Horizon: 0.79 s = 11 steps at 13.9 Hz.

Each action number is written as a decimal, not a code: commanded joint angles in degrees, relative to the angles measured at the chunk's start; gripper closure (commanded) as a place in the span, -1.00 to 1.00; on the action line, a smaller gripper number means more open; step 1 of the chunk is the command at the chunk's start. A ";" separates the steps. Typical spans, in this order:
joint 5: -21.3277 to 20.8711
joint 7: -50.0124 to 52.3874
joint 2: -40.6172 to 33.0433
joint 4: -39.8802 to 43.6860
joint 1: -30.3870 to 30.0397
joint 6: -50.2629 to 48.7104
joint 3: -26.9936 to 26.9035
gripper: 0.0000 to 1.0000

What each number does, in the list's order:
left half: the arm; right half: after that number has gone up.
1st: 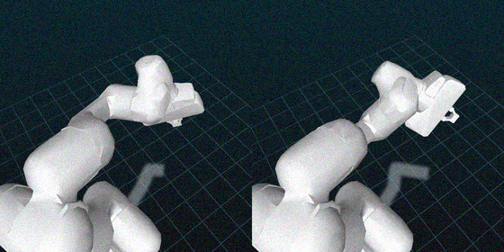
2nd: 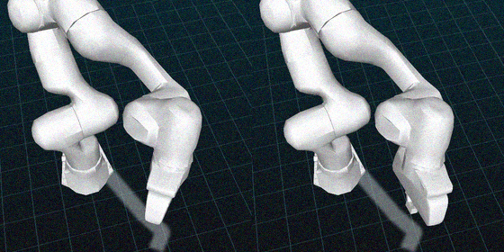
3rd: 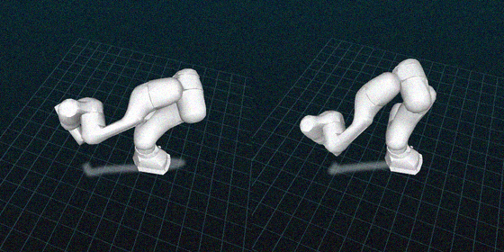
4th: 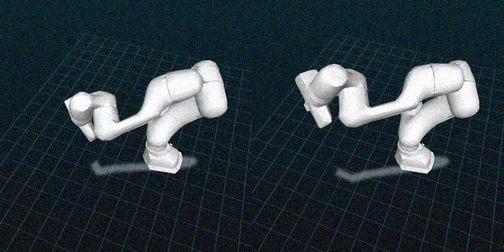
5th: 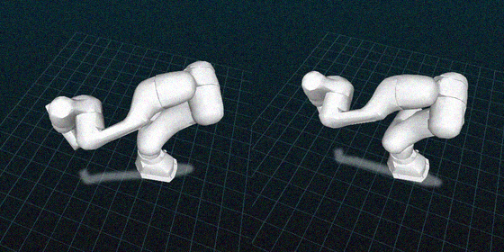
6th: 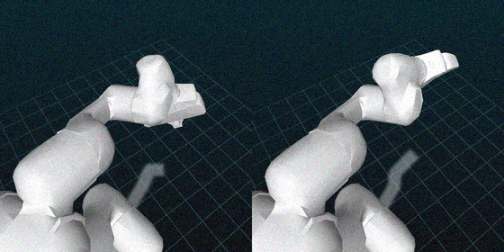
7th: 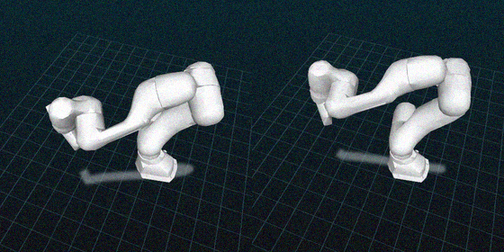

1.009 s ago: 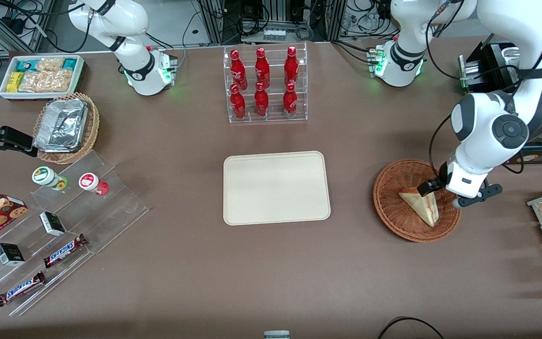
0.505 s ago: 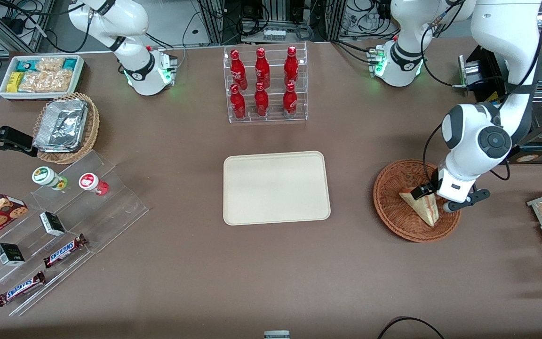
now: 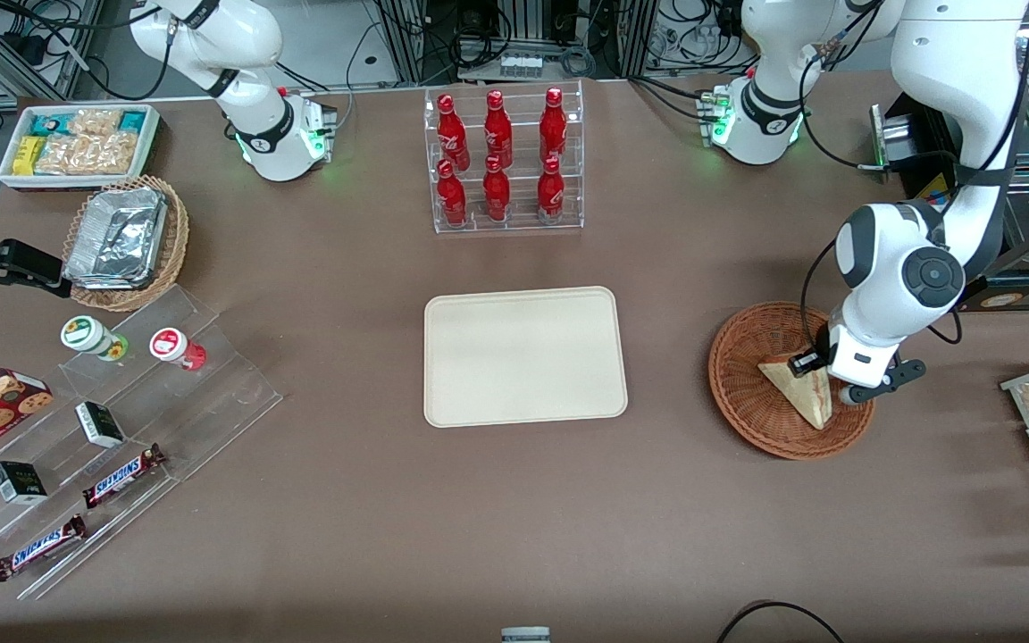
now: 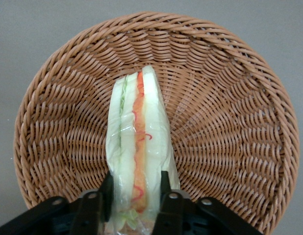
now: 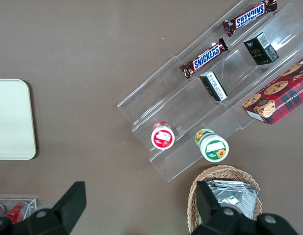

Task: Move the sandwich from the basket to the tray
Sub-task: 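Lower the left gripper and close it on the wrapped sandwich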

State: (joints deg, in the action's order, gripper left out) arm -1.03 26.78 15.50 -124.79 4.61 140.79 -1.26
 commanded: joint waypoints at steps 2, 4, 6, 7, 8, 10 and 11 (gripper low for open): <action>-0.73 1.61 -0.82 3.23 1.45 -3.48 -0.05 1.00; -0.91 1.53 -2.31 6.30 3.03 -9.89 -0.14 1.00; -1.08 1.61 -4.07 11.12 5.13 -18.40 -0.14 1.00; -1.17 1.61 -4.51 14.46 6.45 -23.23 -0.14 1.00; -1.26 1.61 -4.43 18.14 7.94 -27.89 -0.14 1.00; -1.35 1.70 -3.64 25.18 11.28 -35.03 -0.05 1.00; -1.35 1.70 -3.20 27.65 13.39 -37.84 -0.05 1.00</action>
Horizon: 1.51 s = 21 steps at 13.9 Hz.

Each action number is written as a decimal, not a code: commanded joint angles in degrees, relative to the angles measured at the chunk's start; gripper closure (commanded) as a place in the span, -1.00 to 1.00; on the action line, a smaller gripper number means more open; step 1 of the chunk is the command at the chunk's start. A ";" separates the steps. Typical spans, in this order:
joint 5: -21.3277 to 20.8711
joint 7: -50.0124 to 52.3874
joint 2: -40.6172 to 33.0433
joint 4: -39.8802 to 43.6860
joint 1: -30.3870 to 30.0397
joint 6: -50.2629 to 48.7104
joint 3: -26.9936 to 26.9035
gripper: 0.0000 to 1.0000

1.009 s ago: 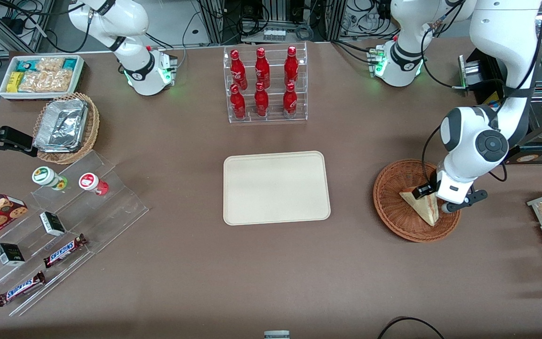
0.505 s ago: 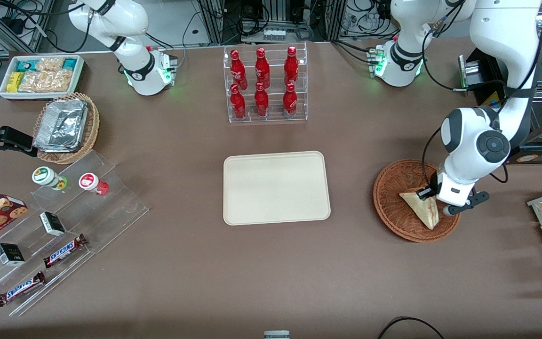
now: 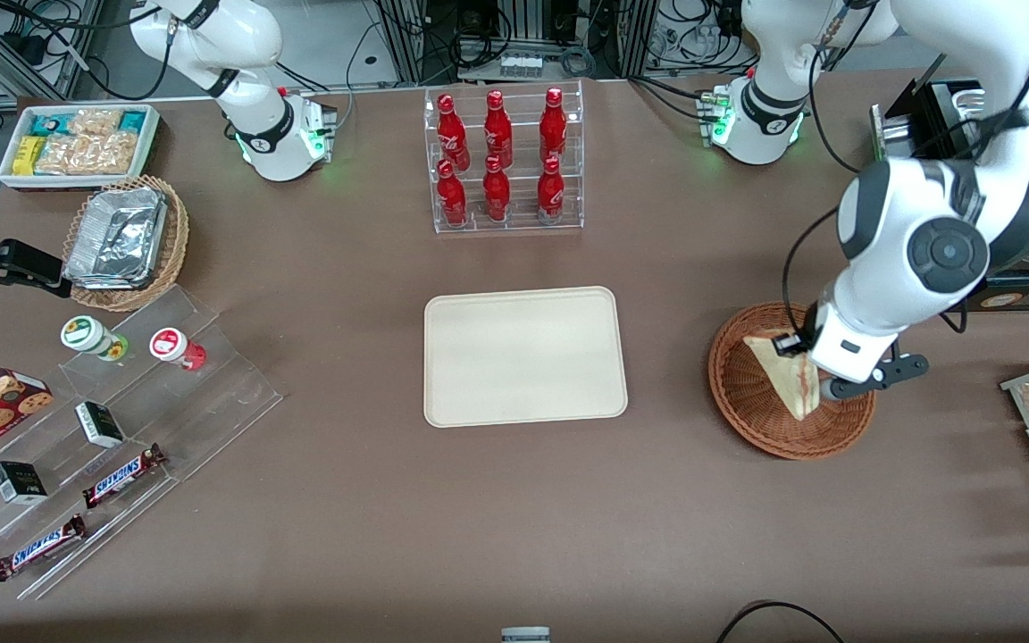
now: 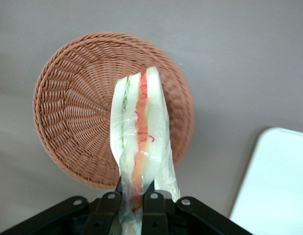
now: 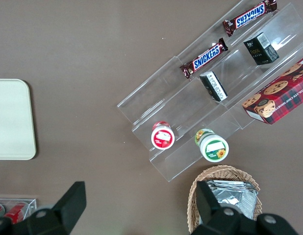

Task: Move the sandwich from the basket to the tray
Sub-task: 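Lift the sandwich and carry it over the cream tray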

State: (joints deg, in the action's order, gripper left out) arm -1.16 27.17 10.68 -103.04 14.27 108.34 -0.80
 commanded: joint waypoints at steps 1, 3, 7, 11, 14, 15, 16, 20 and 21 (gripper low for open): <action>-1.21 1.40 1.89 7.49 5.93 -6.81 -0.52 1.00; -1.04 1.57 2.85 8.91 9.80 -7.09 -0.52 1.00; -0.42 5.95 9.07 14.16 18.14 -6.74 -0.52 1.00; -0.34 12.10 18.65 22.51 25.62 -6.47 -0.52 1.00; -0.34 16.68 25.34 28.50 29.58 -4.81 -0.52 1.00; -0.34 17.56 26.66 28.86 30.63 -2.89 -0.52 1.00; -0.34 18.61 27.72 28.77 31.95 -0.69 -0.52 1.00; -0.60 20.30 31.24 28.86 35.56 3.19 -0.52 1.00; -0.77 20.21 32.03 28.86 36.26 3.28 -0.52 1.00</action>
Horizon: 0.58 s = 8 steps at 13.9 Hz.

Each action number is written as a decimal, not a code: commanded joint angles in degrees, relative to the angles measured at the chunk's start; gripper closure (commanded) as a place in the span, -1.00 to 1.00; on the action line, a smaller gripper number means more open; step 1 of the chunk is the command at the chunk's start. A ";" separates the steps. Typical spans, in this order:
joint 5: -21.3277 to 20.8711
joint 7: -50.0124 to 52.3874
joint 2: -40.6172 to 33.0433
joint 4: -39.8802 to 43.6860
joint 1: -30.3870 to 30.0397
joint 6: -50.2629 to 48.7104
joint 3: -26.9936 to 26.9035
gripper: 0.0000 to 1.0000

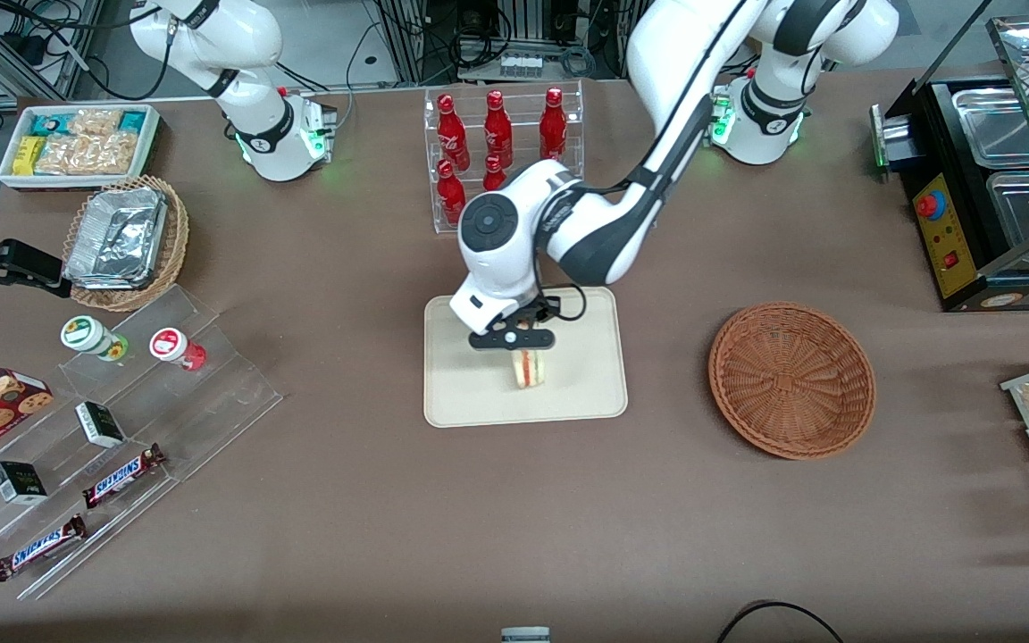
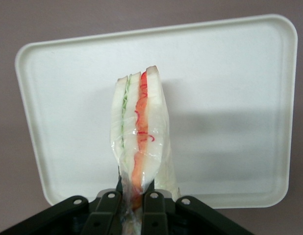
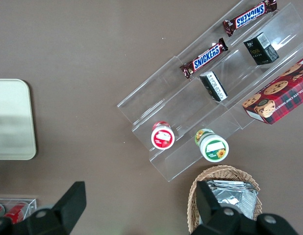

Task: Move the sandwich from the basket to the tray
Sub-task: 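Lift the sandwich and carry it over the cream tray, then lower the sandwich onto the tray and open the left gripper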

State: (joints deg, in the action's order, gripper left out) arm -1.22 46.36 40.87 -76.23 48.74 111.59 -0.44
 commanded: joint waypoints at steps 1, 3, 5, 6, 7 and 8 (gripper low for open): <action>-0.89 1.01 2.62 2.05 2.32 0.29 -0.88 1.00; -1.15 0.92 3.42 1.88 2.50 0.56 -0.96 1.00; -2.46 1.01 3.95 1.62 2.76 0.56 -0.96 1.00; -2.73 1.01 4.39 1.61 2.85 0.56 -0.96 1.00; -2.82 1.01 4.82 1.61 2.93 0.56 -0.96 1.00; -2.82 1.01 5.09 1.53 3.11 0.56 -0.96 1.00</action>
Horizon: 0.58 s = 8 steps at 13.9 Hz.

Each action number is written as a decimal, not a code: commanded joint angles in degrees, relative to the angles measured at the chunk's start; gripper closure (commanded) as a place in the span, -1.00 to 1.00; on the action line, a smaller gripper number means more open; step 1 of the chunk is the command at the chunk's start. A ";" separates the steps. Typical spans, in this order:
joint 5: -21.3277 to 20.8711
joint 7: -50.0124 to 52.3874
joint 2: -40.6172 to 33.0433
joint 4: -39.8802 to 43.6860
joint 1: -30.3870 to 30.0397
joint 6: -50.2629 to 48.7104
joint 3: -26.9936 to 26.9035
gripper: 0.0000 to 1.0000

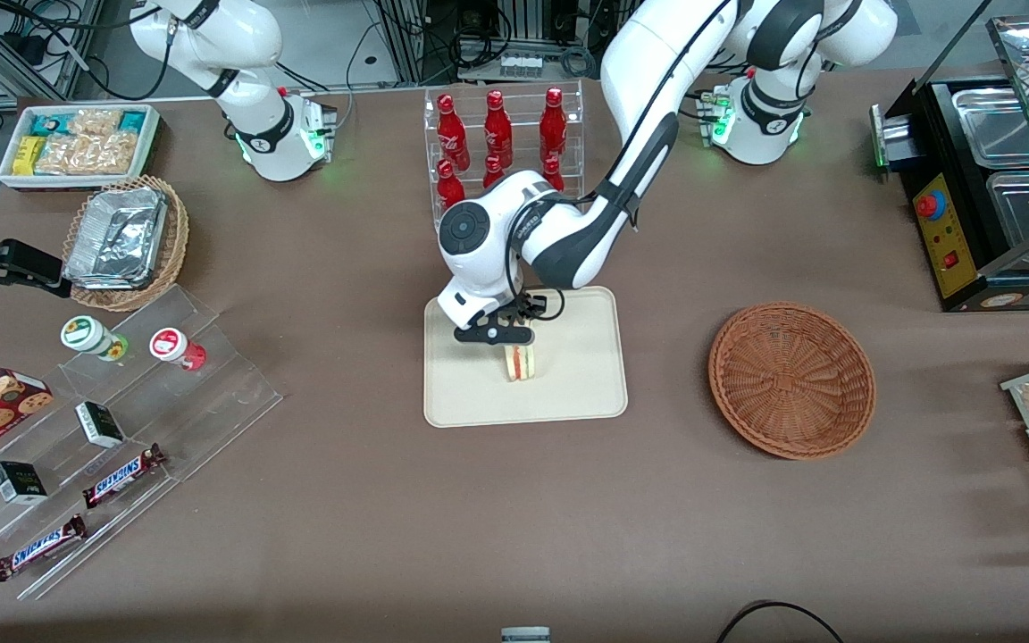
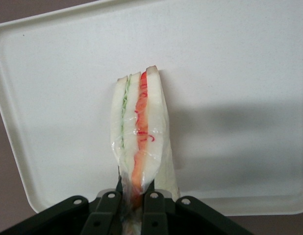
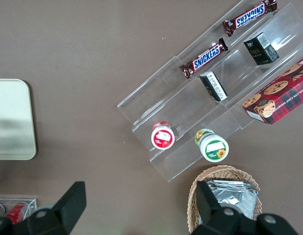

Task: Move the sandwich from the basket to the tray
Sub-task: 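Lower the sandwich onto the tray and open the left gripper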

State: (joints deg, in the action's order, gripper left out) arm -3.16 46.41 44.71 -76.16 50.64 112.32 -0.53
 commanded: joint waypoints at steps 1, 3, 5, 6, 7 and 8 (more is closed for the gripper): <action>-0.97 0.97 1.51 1.46 1.21 -0.17 -0.88 1.00; -1.06 0.70 1.69 1.46 1.21 -0.26 -0.88 1.00; -2.29 0.88 1.69 1.37 1.21 -0.34 -0.88 0.45; -2.29 0.70 1.69 1.37 1.21 -0.34 -0.88 -0.81; -2.29 0.88 1.52 1.37 1.21 -0.34 -0.88 -1.00; -2.29 0.97 1.17 1.46 1.13 -0.69 -0.88 -1.00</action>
State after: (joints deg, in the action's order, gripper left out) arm -4.51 46.41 45.70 -76.11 50.87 112.32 -0.53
